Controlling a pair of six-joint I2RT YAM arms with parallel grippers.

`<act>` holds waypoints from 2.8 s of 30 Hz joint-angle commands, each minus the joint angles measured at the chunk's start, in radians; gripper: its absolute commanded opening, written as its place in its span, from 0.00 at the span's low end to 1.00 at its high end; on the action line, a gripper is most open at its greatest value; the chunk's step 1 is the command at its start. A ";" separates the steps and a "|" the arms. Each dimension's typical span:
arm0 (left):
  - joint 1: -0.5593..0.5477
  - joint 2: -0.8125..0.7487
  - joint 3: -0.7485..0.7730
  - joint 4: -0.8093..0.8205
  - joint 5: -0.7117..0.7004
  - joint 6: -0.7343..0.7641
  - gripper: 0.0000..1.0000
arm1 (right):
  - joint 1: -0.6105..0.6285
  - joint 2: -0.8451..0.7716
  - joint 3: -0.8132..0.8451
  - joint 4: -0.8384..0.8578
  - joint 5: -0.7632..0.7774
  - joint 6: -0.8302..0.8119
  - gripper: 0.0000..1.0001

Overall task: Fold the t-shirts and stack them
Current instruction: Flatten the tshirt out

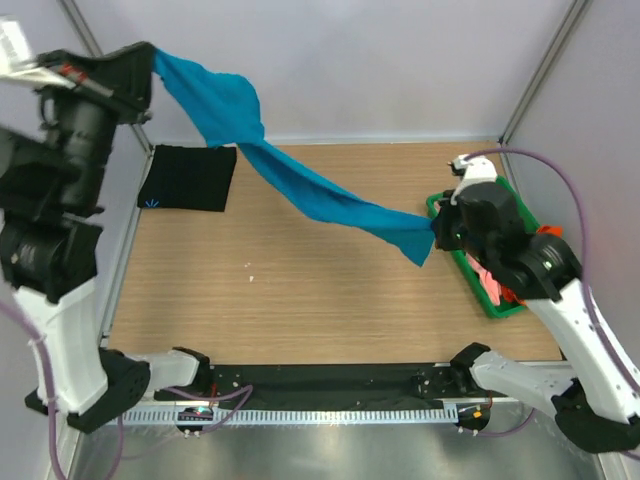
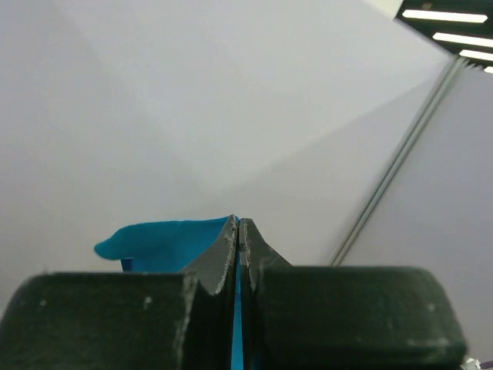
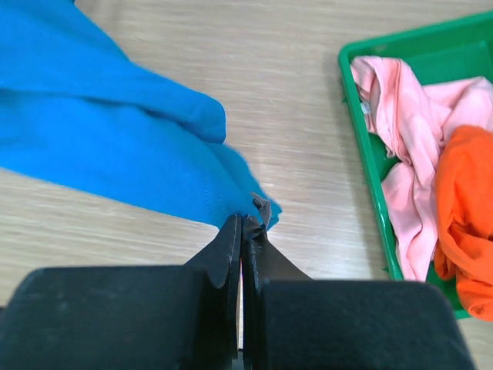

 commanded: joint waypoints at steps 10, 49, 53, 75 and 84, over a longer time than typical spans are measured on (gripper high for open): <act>0.002 -0.248 -0.023 0.014 0.037 -0.102 0.00 | -0.004 -0.277 0.095 -0.084 -0.079 -0.004 0.01; 0.209 0.649 -0.165 -0.053 0.189 -0.047 0.56 | -0.229 0.731 0.135 0.097 -0.059 -0.010 0.56; 0.183 0.419 -0.441 -0.113 0.135 -0.048 0.51 | -0.228 0.670 0.097 0.068 -0.028 -0.011 0.61; -0.656 -0.298 -1.529 -0.359 0.002 -0.725 0.31 | -0.228 0.344 -0.229 0.099 -0.281 -0.036 1.00; -0.790 -0.346 -1.644 -0.363 -0.024 -0.939 0.31 | -0.229 0.285 -0.241 0.077 -0.324 0.000 1.00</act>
